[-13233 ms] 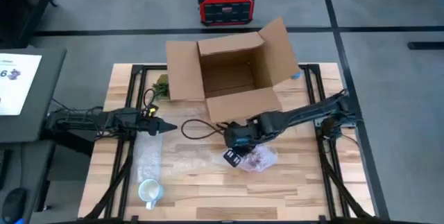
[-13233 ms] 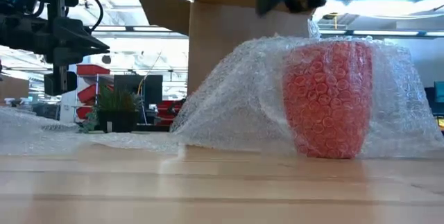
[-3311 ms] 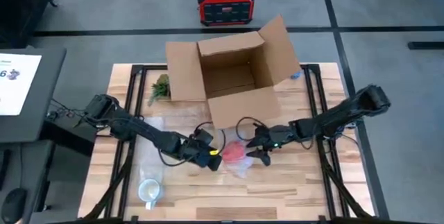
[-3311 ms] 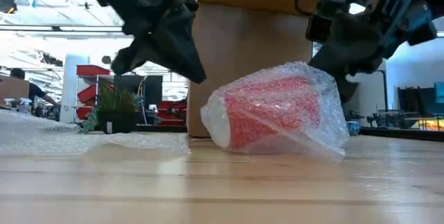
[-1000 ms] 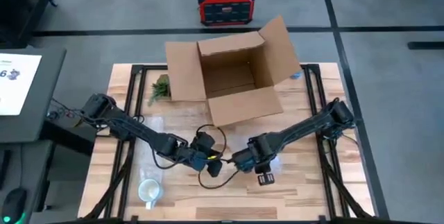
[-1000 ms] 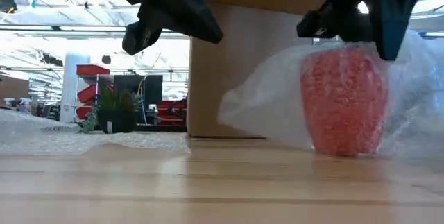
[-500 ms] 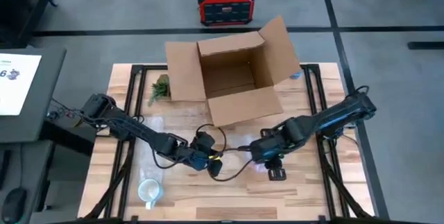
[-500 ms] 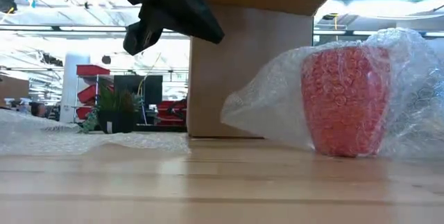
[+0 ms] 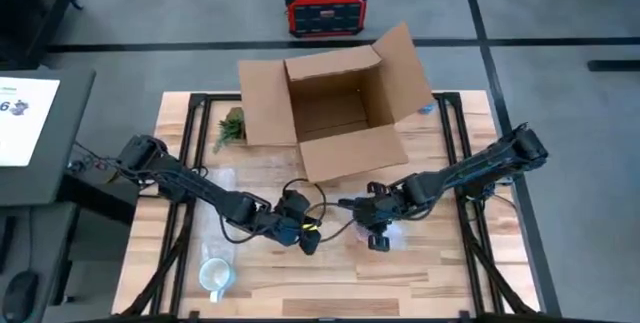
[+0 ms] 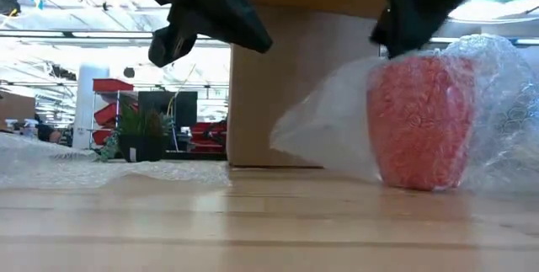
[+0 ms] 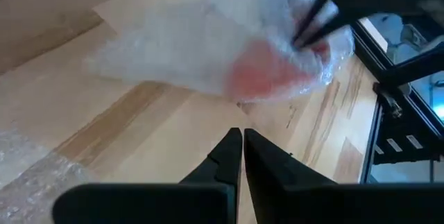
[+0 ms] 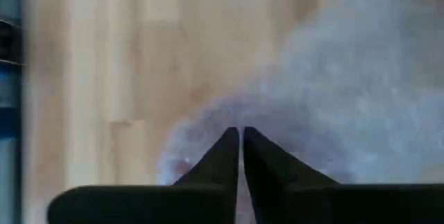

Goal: Wrap mug
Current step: Wrap the red mug with bubble wrap

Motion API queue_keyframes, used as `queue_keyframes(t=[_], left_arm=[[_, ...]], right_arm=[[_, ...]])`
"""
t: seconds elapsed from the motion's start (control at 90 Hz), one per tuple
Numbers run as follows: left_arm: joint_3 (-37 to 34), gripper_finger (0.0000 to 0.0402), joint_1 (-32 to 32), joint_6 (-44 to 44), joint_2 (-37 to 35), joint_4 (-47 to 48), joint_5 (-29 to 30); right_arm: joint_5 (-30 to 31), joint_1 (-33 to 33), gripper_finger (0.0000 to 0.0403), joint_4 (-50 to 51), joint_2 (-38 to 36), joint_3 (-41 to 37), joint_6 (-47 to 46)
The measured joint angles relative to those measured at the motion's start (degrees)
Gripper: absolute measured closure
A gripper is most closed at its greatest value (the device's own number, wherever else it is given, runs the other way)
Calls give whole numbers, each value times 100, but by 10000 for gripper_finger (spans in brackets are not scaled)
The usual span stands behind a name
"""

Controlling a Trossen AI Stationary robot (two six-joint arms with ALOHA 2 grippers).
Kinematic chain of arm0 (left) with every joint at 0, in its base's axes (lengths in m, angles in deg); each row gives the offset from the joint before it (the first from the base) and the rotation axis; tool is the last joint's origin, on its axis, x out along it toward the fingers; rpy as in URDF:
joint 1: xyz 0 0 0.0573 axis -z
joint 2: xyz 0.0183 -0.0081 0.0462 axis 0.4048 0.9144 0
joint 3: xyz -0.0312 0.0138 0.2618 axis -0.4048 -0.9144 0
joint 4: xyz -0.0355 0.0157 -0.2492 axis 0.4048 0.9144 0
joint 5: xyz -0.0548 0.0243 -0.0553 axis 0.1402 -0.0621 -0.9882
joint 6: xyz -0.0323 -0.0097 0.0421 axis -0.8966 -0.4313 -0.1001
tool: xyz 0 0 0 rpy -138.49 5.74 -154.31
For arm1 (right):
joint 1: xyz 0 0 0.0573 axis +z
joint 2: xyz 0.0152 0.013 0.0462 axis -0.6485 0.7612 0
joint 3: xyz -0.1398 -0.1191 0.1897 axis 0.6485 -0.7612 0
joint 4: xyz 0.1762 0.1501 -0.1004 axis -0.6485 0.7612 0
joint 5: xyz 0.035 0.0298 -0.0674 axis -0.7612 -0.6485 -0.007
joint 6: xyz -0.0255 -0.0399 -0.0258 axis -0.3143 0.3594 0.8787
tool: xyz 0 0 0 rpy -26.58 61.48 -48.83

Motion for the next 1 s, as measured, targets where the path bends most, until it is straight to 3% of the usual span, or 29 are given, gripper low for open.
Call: queue_keyframes(t=[0.267, 0.544, 0.822, 1.0], left_arm=[[2, 402, 0, -123, 0, -5, -251], [2, 402, -2, -198, 0, -5, -260], [2, 402, 15, -311, 0, -3, -264], [2, 402, 15, -300, 0, -3, -262]], right_arm=[[85, 29, 402, -1144, -36, -968, -367], [-159, 51, 403, -921, -145, -840, -392], [-265, 14, 403, 176, -889, -286, -561], [54, -132, 403, 245, -1168, -286, -798]])
